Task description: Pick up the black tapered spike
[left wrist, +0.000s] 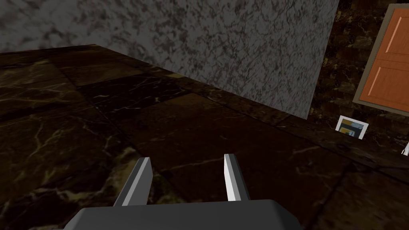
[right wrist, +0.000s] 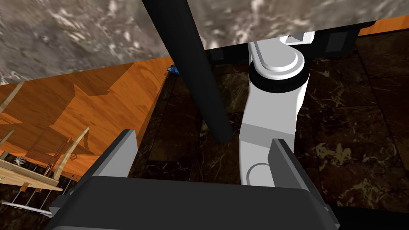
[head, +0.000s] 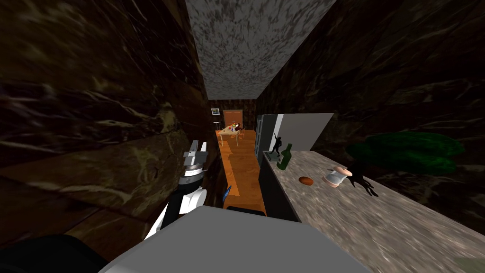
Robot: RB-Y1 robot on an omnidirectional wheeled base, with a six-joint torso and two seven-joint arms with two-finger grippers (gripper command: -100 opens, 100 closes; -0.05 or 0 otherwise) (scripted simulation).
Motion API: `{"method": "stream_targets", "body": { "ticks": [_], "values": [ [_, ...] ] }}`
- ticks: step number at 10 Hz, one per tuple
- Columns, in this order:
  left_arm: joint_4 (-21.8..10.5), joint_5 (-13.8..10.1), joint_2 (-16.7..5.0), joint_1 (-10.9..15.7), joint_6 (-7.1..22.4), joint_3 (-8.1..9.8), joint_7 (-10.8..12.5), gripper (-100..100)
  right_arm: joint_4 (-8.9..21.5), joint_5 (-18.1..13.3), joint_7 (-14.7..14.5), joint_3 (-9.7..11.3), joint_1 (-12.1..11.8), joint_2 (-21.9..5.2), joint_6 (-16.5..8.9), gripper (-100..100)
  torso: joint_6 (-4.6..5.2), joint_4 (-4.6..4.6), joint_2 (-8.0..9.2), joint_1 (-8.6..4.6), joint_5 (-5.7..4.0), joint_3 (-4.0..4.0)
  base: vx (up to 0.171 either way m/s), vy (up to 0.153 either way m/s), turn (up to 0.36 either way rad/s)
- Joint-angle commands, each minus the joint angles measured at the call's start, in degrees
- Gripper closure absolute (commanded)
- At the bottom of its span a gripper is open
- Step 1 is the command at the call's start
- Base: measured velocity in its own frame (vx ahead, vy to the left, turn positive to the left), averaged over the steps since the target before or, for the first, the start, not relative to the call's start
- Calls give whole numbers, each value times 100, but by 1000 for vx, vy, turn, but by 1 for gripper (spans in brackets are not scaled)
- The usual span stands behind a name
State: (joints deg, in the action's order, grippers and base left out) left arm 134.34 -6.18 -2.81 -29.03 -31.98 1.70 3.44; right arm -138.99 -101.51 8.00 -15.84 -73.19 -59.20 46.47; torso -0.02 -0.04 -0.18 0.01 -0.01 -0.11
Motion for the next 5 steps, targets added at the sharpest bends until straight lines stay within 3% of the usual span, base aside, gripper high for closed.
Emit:
{"method": "stream_targets", "body": {
  "ticks": [1, 4, 5],
  "values": [
    [0, 0, 0, 0, 0, 0, 0, 0, -27, -286, 38, -25, -70, -78, 38, -100, 0, 0, 0, 0, 0, 0, 41, -2, -2],
    [0, 0, 0, 0, 0, 0, 0, 0, -29, -828, 88, -107, -284, -382, 154, -100, 0, 1, 4, -1, -1, 2, 46, 0, -3],
    [0, 0, 0, 0, 0, 0, 0, 0, -29, -867, 88, -107, -284, -382, 154, -100, 0, 0, 1, 1, 0, 1, 43, 4, -4]
  ]
}}
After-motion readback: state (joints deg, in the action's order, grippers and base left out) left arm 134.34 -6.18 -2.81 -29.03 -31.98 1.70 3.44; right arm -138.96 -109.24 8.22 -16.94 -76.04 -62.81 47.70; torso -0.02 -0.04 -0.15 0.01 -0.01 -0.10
